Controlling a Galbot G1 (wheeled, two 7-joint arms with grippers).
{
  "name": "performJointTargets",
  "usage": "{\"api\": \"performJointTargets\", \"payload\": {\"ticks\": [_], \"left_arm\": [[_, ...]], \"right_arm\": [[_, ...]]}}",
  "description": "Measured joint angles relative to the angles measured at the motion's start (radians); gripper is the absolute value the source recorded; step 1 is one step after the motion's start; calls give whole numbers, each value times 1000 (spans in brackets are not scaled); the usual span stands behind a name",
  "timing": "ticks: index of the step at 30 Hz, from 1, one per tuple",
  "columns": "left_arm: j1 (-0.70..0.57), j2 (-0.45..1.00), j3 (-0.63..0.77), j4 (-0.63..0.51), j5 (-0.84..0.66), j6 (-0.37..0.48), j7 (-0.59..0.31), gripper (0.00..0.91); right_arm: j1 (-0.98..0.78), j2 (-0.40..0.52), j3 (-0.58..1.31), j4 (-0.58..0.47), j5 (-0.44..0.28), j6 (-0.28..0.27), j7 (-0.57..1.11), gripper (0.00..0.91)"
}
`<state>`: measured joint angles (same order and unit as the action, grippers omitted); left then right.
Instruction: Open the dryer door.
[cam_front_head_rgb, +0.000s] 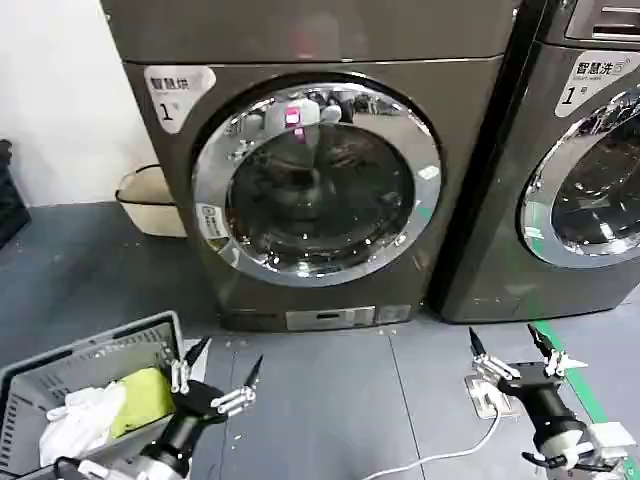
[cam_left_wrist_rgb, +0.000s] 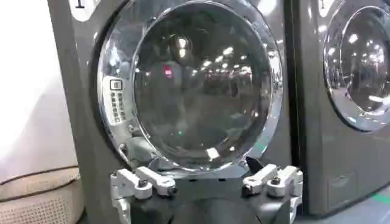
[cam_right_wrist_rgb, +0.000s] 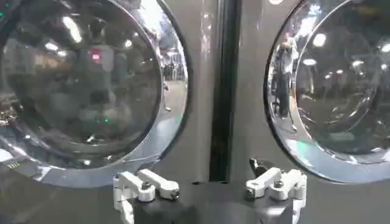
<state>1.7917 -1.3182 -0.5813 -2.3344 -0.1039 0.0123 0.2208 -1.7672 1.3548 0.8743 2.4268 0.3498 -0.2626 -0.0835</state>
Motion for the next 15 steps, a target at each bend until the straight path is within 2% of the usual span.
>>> {"api": "performJointTargets", "payload": {"ticks": [11,15], "left_arm": [[9,-1,-1,-12,0,0,1,907],[14,-3,-1,-15,1,0,1,907]], "right_arm": [[41,-56,-39,-32,49,41,-2,907],[62,-101,-65,-51,76,82,-21,907]]}}
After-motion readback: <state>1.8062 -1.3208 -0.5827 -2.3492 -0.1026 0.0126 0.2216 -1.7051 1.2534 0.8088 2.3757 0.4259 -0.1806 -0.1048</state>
